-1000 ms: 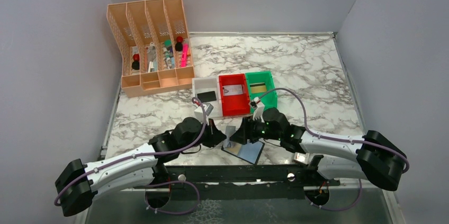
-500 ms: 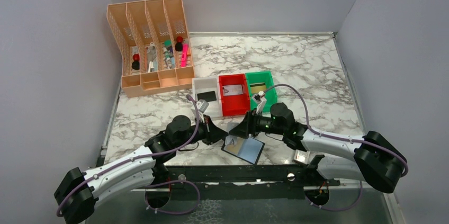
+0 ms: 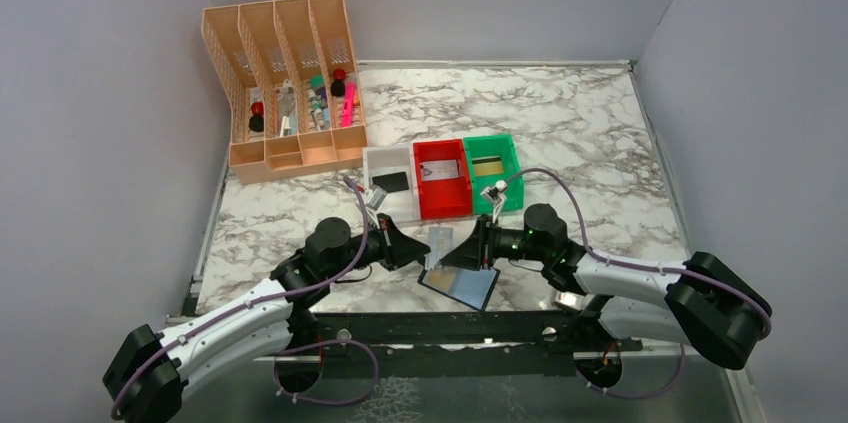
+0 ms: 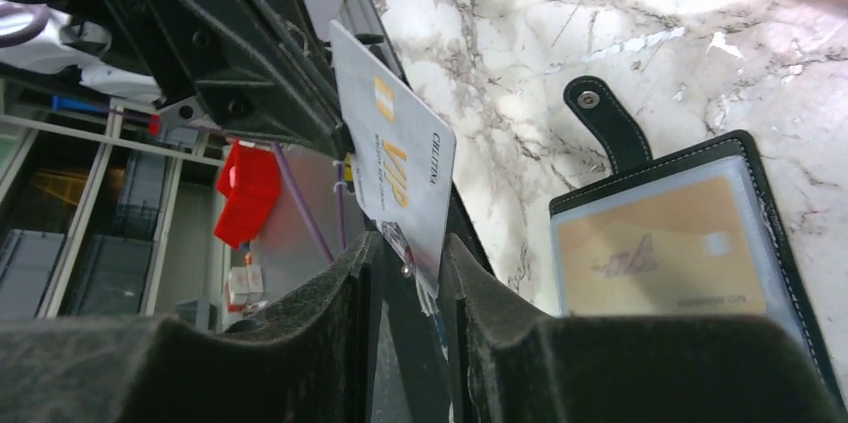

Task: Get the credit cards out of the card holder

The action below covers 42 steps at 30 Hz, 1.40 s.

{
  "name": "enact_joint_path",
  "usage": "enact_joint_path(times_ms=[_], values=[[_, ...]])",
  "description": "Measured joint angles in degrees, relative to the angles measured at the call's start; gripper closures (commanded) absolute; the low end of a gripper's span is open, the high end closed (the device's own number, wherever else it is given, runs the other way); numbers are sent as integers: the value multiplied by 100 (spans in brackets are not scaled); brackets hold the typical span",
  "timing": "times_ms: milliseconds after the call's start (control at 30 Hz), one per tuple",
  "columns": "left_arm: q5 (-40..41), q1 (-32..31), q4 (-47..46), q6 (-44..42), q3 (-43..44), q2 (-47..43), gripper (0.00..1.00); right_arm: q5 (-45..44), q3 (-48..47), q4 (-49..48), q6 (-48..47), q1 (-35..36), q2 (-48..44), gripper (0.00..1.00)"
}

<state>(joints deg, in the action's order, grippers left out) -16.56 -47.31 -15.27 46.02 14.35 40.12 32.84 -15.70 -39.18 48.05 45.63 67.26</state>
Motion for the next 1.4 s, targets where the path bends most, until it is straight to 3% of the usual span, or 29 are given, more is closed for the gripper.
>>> enact_joint_path(times_ms=[333, 700, 767, 867, 1000, 1100, 1167, 1400], values=[[-297, 48, -396, 168, -136, -11, 100, 234, 133, -715, 254, -116, -31, 69], [-380, 48, -549, 286, -286, -107, 100, 369, 225, -1272, 516, -225, 149, 98], [-378, 48, -542, 293, -304, -127, 84, 398, 258, -1366, 553, -225, 149, 99], [-326, 48, -461, 273, -313, -212, 45, 411, 280, -1397, 588, -234, 142, 99], [-13, 48, 133, 122, -258, -448, 19, 291, 302, -1102, 487, -291, -15, 99], [444, 48, 981, -48, 2, -612, 5, -125, 184, -284, 186, -297, -382, 99], [837, 48, 1556, -131, 254, -752, 2, -551, -94, 459, -111, -299, -579, 99], [2273, 50, 3123, -319, 866, -1032, 1, -2055, -1534, 2367, -1517, -299, -498, 99]])
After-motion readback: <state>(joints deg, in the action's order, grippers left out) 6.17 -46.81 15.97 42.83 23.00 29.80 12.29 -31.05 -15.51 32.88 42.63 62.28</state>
